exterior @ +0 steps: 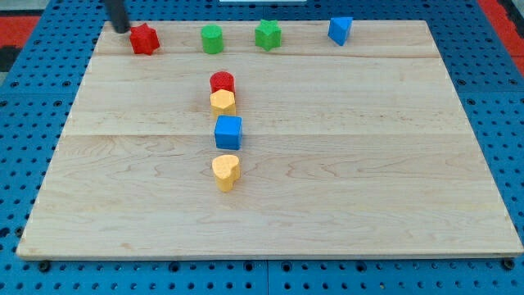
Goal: Push the yellow heart slightly down
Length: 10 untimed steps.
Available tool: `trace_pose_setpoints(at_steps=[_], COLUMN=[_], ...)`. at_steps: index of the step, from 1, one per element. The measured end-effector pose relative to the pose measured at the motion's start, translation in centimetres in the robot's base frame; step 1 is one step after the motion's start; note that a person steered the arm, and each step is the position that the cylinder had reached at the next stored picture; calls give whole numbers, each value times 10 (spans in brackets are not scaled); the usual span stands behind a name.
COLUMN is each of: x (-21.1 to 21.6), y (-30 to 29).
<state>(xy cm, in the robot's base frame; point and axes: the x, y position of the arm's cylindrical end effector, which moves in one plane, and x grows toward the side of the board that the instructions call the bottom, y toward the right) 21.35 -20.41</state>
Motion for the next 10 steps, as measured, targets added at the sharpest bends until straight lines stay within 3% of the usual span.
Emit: trace_pose_setpoints(at_steps=[1, 2, 3, 4, 5, 6, 7, 8, 9, 10], x=[71, 104, 169, 183, 248, 267, 253, 277, 280, 249], y=[37, 46, 103, 35, 62, 137, 159, 147, 175, 199])
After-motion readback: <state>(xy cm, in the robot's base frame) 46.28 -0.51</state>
